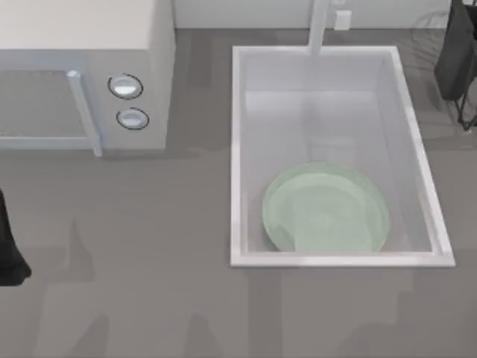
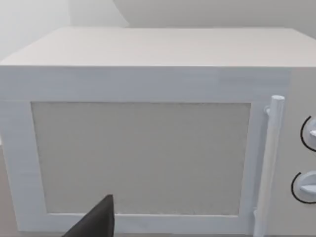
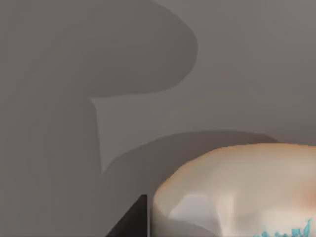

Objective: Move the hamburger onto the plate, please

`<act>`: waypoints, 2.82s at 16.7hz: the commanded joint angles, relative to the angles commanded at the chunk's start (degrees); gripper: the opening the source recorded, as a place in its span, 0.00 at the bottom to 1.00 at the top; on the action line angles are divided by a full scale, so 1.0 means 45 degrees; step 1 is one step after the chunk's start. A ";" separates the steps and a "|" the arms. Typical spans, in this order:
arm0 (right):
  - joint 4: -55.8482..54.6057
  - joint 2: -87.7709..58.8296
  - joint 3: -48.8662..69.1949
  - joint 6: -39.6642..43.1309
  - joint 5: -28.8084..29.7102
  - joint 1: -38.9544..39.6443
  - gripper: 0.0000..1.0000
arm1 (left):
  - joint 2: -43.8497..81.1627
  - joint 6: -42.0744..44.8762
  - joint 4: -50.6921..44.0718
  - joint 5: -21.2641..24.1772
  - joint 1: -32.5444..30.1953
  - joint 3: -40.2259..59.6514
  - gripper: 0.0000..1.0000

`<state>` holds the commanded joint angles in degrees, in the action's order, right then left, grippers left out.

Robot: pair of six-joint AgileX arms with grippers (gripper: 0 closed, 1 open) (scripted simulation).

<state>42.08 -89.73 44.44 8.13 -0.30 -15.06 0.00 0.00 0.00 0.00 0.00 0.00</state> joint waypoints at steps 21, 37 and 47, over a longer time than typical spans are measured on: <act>0.4712 -0.0251 0.3839 0.4794 -0.1077 0.3240 0.00 | 0.0000 0.0000 0.0000 0.0000 0.0000 0.0000 1.00; 0.5617 -0.5089 0.7858 2.7422 -0.1310 1.0640 0.00 | 0.0000 0.0000 0.0000 0.0000 0.0000 0.0000 1.00; 0.5309 -0.4738 0.9093 3.0382 -0.0141 1.0967 0.00 | 0.0000 0.0000 0.0000 0.0000 0.0000 0.0000 1.00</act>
<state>65.97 -111.05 85.36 144.85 -0.93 34.29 0.00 0.00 0.00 0.00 0.00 0.00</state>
